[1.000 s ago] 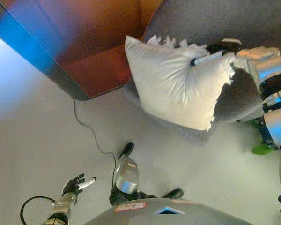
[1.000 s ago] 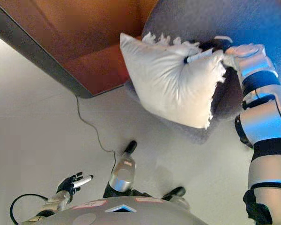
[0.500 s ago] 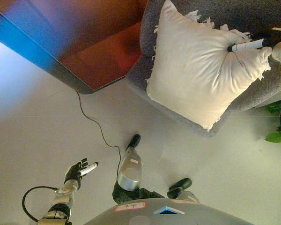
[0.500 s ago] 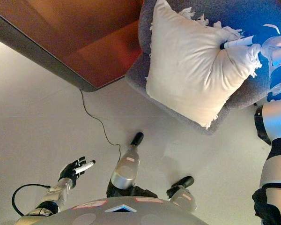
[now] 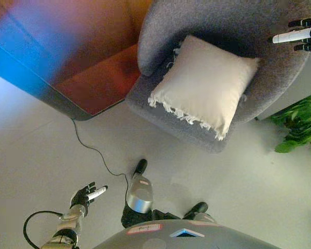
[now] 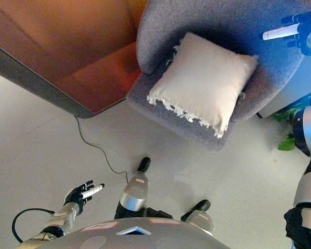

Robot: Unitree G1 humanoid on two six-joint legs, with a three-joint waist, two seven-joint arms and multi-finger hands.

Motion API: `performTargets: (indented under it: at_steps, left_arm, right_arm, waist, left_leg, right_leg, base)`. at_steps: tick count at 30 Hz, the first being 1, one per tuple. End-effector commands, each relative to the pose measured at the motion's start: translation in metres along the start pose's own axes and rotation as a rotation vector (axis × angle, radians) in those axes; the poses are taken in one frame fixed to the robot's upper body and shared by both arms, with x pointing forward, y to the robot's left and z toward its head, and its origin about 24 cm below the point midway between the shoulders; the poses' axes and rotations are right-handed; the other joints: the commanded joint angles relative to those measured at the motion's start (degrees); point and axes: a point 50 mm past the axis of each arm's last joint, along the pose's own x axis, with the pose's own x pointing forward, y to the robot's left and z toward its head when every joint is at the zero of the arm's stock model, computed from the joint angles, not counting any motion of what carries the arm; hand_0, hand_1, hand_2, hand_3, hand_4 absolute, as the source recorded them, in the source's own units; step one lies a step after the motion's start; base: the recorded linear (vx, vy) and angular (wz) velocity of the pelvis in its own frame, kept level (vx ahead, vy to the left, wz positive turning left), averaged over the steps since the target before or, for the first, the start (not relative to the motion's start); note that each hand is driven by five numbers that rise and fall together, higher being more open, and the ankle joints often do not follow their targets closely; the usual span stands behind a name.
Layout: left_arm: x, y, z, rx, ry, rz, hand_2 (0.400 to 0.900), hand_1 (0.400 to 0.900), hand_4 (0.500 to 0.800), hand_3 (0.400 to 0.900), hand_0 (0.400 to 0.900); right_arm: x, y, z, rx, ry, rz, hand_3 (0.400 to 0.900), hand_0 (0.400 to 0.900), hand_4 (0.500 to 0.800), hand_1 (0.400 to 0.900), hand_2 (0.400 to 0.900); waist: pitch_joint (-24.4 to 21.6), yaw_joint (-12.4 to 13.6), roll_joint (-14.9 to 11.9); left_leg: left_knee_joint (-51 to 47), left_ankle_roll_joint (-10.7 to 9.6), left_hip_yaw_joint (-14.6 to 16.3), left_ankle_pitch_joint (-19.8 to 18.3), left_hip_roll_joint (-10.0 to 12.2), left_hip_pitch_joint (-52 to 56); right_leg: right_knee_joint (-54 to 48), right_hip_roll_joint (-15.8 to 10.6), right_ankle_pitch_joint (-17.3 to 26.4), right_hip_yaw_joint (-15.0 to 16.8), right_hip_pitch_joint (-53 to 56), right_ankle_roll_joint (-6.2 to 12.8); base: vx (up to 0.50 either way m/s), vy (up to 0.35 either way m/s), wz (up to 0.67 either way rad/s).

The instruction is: Pick up the pillow and put it on the sofa.

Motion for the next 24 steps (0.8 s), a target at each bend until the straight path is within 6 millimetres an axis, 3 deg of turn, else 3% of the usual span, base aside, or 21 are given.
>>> performTargets:
  at_steps: [1, 5, 9, 12, 16, 20, 24]
  left_arm:
    - [-0.008, 0.033, -0.02, 0.134, 0.084, 0.086, 0.9, 0.9, 0.8, 0.9, 0.9]
    - [-0.006, 0.031, -0.015, 0.126, 0.088, 0.085, 0.9, 0.9, 0.8, 0.9, 0.9]
    - [-0.002, 0.024, -0.009, 0.106, 0.08, 0.078, 0.9, 0.9, 0.8, 0.9, 0.9]
    - [0.0, 0.019, -0.002, 0.082, 0.065, 0.083, 0.9, 0.9, 0.8, 0.9, 0.9]
    - [0.005, 0.011, 0.016, 0.074, 0.029, 0.079, 0.9, 0.9, 0.8, 0.9, 0.9]
    - [0.009, 0.002, 0.029, 0.096, -0.001, 0.058, 0.9, 0.9, 0.8, 0.9, 0.9]
    - [0.009, -0.006, 0.028, 0.118, -0.006, 0.047, 0.9, 0.9, 0.8, 0.9, 0.9]
  right_arm:
    - [-0.015, -0.024, 0.037, -0.063, -0.174, -0.064, 0.9, 0.9, 0.8, 0.9, 0.9]
    - [-0.006, 0.001, 0.025, 0.043, -0.274, 0.035, 0.9, 0.9, 0.8, 0.9, 0.9]
    - [0.007, 0.051, -0.017, 0.103, -0.286, 0.149, 0.9, 0.9, 0.8, 0.9, 0.9]
    - [0.008, 0.106, -0.065, 0.132, -0.232, 0.261, 0.9, 0.9, 0.8, 0.9, 0.9]
    - [-0.006, 0.177, -0.134, 0.162, -0.061, 0.414, 0.9, 0.9, 0.8, 0.9, 0.9]
    - [-0.022, 0.211, -0.19, 0.241, 0.123, 0.482, 0.9, 0.9, 0.8, 0.9, 0.9]
    - [-0.041, 0.228, -0.238, 0.304, 0.288, 0.512, 0.9, 0.9, 0.8, 0.9, 0.9]
  waist:
    - [-6.8, 0.6, -2.5]
    - [-8.3, -1.5, -3.3]
    - [-9.3, -4.9, -3.3]
    - [-9.7, -7.8, -3.5]
    - [-9.8, -11.0, -3.7]
    - [-10.0, -13.0, -3.9]
    - [-10.3, -14.4, -4.0]
  left_leg:
    - [-2.9, 1.4, -0.7, 4.8, 1.1, -1.6]
    - [-3.2, 1.6, 1.4, 4.2, 1.2, 0.2]
    - [-3.2, 2.1, 4.3, 3.0, 1.6, 2.6]
    - [-3.7, 2.4, 7.1, 2.1, 2.0, 5.1]
    - [-4.1, 3.0, 9.7, 0.6, 2.1, 7.4]
    - [-4.2, 3.1, 11.7, -0.2, 2.5, 9.1]
    - [-4.0, 3.1, 13.1, -0.8, 2.9, 10.3]
  right_leg:
    - [3.5, -2.3, -4.5, 1.9, 2.0, 0.7]
    - [1.8, -2.5, -3.4, 3.3, 2.9, 1.37]
    - [0.4, -3.2, -1.7, 4.9, 3.0, 1.98]
    - [-0.6, -3.6, -0.5, 6.5, 2.8, 2.17]
    - [-1.0, -3.9, 0.4, 8.7, 2.0, 2.13]
    - [-1.3, -3.9, 1.1, 10.0, 1.4, 2.22]
    - [-1.9, -3.7, 1.5, 11.4, 1.0, 2.41]
  base:
    - [-0.05, 0.065, -0.15]
    - [-0.01, 0.03, -0.21]
    - [-0.02, 0.064, -0.25]
    - [-0.02, 0.053, -0.37]
    - [-0.02, 0.029, -0.27]
    - [-0.04, 0.018, -0.18]
    - [-0.01, 0.025, -0.21]
